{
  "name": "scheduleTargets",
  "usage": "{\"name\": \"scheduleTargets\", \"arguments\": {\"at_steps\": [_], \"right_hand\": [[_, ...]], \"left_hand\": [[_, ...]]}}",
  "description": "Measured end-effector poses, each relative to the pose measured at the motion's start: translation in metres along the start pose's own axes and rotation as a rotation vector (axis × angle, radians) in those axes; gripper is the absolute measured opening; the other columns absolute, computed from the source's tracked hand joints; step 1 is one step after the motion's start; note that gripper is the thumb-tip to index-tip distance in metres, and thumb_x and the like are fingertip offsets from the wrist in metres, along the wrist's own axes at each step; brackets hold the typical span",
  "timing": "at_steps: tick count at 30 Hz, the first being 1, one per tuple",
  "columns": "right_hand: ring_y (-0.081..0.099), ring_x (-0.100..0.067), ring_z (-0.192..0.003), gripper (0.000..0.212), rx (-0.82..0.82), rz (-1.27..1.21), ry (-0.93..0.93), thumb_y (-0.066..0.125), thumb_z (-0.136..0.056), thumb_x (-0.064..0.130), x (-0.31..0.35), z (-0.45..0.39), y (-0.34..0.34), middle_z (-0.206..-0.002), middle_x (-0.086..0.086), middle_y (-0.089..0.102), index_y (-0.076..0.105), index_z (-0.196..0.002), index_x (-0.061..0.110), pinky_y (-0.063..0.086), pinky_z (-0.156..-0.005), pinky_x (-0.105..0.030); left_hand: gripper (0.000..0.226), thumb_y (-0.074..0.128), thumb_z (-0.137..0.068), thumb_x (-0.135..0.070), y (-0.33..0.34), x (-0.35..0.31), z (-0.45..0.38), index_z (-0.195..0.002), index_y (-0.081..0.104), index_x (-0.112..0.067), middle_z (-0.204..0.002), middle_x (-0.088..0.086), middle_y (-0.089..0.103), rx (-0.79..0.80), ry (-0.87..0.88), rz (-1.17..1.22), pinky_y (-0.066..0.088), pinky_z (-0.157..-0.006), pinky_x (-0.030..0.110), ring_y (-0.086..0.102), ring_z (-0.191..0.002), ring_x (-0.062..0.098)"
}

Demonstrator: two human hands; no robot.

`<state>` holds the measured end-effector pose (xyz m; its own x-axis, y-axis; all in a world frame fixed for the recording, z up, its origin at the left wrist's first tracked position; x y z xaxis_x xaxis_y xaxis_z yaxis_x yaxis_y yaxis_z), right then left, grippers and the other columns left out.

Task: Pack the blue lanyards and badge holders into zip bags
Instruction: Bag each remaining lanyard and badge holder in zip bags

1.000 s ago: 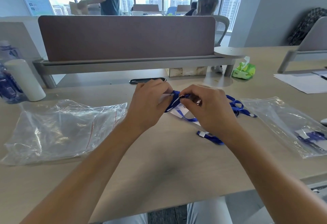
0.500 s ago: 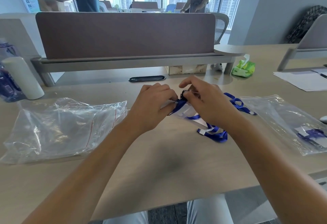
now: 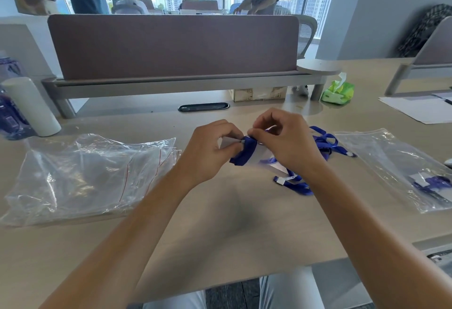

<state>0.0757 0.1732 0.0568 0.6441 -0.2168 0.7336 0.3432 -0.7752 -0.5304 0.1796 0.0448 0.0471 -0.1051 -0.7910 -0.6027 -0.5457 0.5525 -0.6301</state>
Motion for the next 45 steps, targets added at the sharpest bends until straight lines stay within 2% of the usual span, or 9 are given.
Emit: {"name": "scheduleTargets", "arguments": {"at_steps": [5,9,14,19,23,30,36,40,45], "right_hand": [[0.068,-0.003,-0.083,0.011,0.139,0.009,-0.075,0.069,-0.097,0.022,0.009,0.006,0.010,-0.090,0.014,0.076,0.078,-0.102,0.025,0.055,-0.076,-0.018],[0.068,-0.007,-0.095,0.017,0.213,0.123,-0.120,0.073,-0.095,0.022,0.015,0.010,0.015,-0.099,0.016,0.075,0.076,-0.111,0.028,0.057,-0.089,-0.030],[0.064,-0.006,-0.090,0.014,0.235,0.223,-0.176,0.068,-0.098,0.025,0.017,0.011,0.023,-0.096,0.016,0.071,0.074,-0.110,0.028,0.055,-0.089,-0.035],[0.063,-0.005,-0.090,0.013,0.183,0.220,-0.148,0.068,-0.098,0.030,0.011,0.009,0.023,-0.095,0.016,0.070,0.070,-0.110,0.025,0.053,-0.082,-0.026],[0.062,-0.001,-0.088,0.013,0.197,0.194,-0.126,0.069,-0.098,0.028,0.010,0.008,0.029,-0.094,0.018,0.069,0.069,-0.111,0.028,0.047,-0.075,-0.015],[0.065,-0.008,-0.086,0.018,0.238,0.275,-0.224,0.073,-0.092,0.034,0.029,0.007,0.057,-0.095,0.015,0.072,0.074,-0.109,0.028,0.058,-0.083,-0.037],[0.063,-0.008,-0.086,0.012,0.275,0.276,-0.257,0.071,-0.095,0.032,0.045,0.006,0.098,-0.093,0.014,0.070,0.072,-0.106,0.028,0.057,-0.082,-0.036],[0.064,-0.013,-0.089,0.012,0.248,0.276,-0.203,0.070,-0.096,0.033,0.049,0.000,0.120,-0.097,0.009,0.071,0.071,-0.107,0.028,0.056,-0.086,-0.039],[0.065,-0.017,-0.088,0.009,0.149,0.220,-0.069,0.071,-0.093,0.032,0.038,-0.012,0.134,-0.093,0.009,0.073,0.073,-0.101,0.027,0.057,-0.085,-0.044]], "left_hand": [[0.007,0.074,-0.090,-0.016,-0.009,0.002,0.000,-0.097,0.074,-0.018,-0.088,-0.015,0.067,-0.054,-0.023,0.025,0.042,-0.072,0.006,0.058,-0.091,-0.002],[0.010,0.075,-0.089,-0.019,-0.010,0.006,0.001,-0.090,0.071,-0.027,-0.084,-0.022,0.066,-0.035,-0.054,0.015,0.042,-0.072,0.005,0.060,-0.088,-0.005],[0.010,0.079,-0.085,-0.025,-0.014,0.010,0.005,-0.092,0.073,-0.022,-0.086,-0.016,0.070,-0.066,-0.050,-0.021,0.047,-0.073,0.012,0.062,-0.090,-0.002],[0.021,0.079,-0.085,-0.020,-0.017,0.013,0.011,-0.102,0.068,-0.024,-0.094,-0.013,0.070,-0.085,-0.049,-0.019,0.051,-0.075,0.016,0.063,-0.089,0.006],[0.018,0.078,-0.086,-0.020,-0.023,0.022,0.014,-0.095,0.062,-0.021,-0.087,-0.012,0.068,-0.149,-0.084,-0.032,0.049,-0.069,0.012,0.063,-0.080,0.005],[0.018,0.077,-0.085,-0.020,-0.038,0.039,0.030,-0.092,0.061,-0.023,-0.086,-0.010,0.069,-0.193,-0.117,-0.075,0.056,-0.070,0.028,0.064,-0.079,0.014],[0.020,0.077,-0.086,-0.019,-0.067,0.055,0.053,-0.098,0.062,-0.024,-0.089,-0.014,0.066,-0.214,-0.162,-0.117,0.048,-0.072,0.015,0.062,-0.080,0.006],[0.042,0.082,-0.082,-0.021,-0.095,0.079,0.076,-0.119,0.063,-0.023,-0.101,-0.012,0.067,-0.311,-0.246,-0.129,0.042,-0.079,0.004,0.062,-0.091,0.004],[0.036,0.082,-0.081,-0.024,-0.125,0.112,0.108,-0.112,0.066,-0.024,-0.095,-0.010,0.068,-0.357,-0.370,-0.187,0.044,-0.082,0.009,0.064,-0.092,0.006]]}}
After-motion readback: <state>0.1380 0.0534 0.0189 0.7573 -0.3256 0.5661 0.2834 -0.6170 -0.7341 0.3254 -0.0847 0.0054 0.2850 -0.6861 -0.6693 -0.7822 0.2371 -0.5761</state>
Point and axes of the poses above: each hand's wrist, its own z-axis away from the middle knuckle, its own y-axis out of the palm, x = y × z, the point moved 9 cm from there along -z, towards the middle knuckle
